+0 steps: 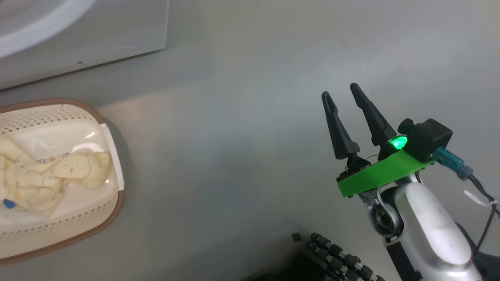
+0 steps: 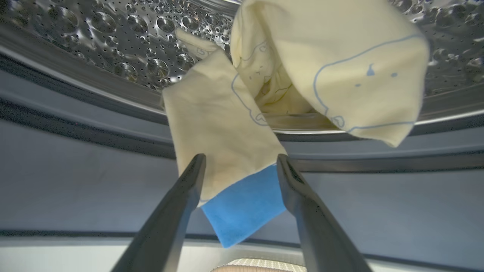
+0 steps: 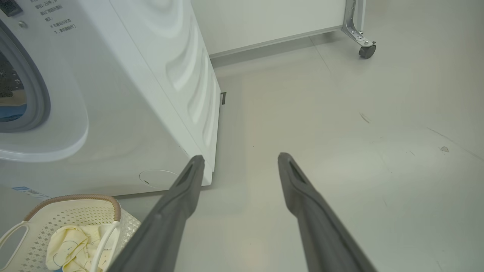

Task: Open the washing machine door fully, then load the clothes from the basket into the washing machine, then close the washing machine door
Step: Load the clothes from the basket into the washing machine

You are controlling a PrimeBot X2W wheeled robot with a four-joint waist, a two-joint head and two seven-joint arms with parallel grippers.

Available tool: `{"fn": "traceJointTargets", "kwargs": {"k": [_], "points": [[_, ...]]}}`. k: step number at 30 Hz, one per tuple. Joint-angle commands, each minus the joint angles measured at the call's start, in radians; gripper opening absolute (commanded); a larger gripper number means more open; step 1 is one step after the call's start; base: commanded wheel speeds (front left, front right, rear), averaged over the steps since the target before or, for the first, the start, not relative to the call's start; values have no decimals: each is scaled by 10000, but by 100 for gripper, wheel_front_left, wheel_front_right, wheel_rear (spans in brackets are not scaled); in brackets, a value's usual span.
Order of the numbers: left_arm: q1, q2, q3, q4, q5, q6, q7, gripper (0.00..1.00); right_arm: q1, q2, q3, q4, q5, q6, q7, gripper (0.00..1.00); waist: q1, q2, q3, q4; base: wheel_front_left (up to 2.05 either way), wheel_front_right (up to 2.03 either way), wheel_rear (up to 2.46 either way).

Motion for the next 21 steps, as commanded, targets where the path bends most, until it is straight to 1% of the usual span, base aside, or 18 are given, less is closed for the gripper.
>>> {"fn": "traceJointTargets", "kwargs": {"k": [1,9,10,11,12,13,16,21], "points": [[-450,766,298,-168,116,23,368,100,-40,-77,228,-164,105,17,-122,100,-1,0,168,-145,0,0,0],[-789,1065,129,-58,108,331,1827,100,-140,-77,312,-261,291,17,-135,100,-1,0,336,-335,0,0,0],[-805,1102,105,-75,112,366,1977,78,-134,-77,303,-273,299,17,-135,100,-1,0,348,-349,0,0,0],[-819,1116,107,-91,71,395,2126,42,-131,-77,295,-282,306,17,-135,100,-1,0,363,-360,0,0,0],[-815,1120,90,-125,42,425,2277,13,-129,-77,286,-291,310,17,-135,100,-1,0,376,-364,0,0,0],[-815,1137,72,-190,38,462,2388,0,-129,-77,275,-302,315,17,-135,100,-1,0,395,-367,0,0,0],[-853,1227,47,-417,62,481,2484,0,-144,-77,246,-328,342,17,-136,100,-1,0,454,-371,0,0,0],[-1088,1299,71,-737,206,420,2087,0,-193,-77,238,-367,395,17,-136,100,-1,0,536,-366,0,0,0]]}}
